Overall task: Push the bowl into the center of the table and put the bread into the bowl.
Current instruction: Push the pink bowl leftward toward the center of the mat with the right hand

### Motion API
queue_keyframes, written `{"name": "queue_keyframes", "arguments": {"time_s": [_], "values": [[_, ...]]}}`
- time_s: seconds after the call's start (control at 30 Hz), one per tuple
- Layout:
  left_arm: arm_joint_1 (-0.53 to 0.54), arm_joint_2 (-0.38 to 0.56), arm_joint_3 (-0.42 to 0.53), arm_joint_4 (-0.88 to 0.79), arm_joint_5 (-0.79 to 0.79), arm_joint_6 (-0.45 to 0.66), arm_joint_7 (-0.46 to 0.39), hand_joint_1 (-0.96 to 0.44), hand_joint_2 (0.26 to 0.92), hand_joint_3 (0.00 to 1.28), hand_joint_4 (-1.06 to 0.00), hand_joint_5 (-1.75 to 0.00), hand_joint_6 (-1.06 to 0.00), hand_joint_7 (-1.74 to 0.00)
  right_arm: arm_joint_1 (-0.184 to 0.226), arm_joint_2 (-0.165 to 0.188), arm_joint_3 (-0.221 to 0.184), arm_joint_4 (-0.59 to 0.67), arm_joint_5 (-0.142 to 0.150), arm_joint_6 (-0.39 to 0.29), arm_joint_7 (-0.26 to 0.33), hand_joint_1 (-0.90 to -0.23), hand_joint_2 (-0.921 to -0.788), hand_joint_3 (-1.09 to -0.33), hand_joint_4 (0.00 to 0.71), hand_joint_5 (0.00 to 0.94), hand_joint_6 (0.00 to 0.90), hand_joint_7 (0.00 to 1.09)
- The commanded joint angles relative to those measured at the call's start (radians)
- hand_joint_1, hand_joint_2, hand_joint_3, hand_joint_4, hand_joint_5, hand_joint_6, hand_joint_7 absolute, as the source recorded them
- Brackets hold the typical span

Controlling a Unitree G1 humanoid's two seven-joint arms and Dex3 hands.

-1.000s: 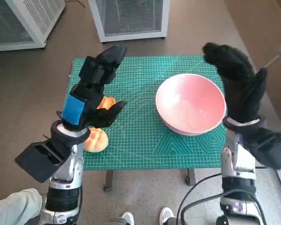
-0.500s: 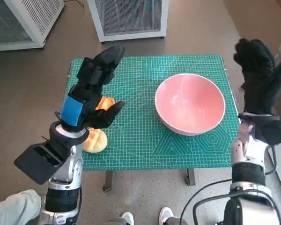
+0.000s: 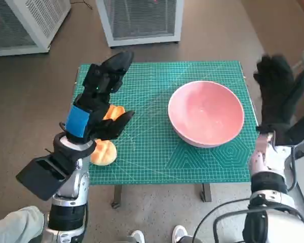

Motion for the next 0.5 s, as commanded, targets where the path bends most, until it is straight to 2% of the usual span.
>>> {"name": "queue_keyframes", "arguments": {"time_s": [0.03,0.2,0.5], "values": [[0.01,0.004,0.002,-0.004,0.006,-0.014,0.006,-0.48,0.921,0.43,-0.22,-0.02,0.0,-0.63,0.025,-0.012,0.003,0.048,-0.032,0.07,-0.053,-0.303,-0.921,-0.551,0.32,0.0,0.145,0.48],[0.012,0.003,0.003,-0.003,0.001,-0.014,0.005,-0.47,0.921,0.43,-0.23,-0.02,0.0,-0.63,0.041,0.001,-0.006,0.059,-0.034,0.118,-0.073,-0.294,-0.921,-0.559,0.321,0.001,0.149,0.46],[0.013,0.002,0.003,-0.003,-0.005,-0.008,0.003,-0.47,0.921,0.43,-0.22,-0.01,0.0,-0.62,0.048,0.032,-0.007,0.063,-0.049,0.16,-0.089,-0.329,-0.921,-0.538,0.336,0.004,0.184,0.4]]}}
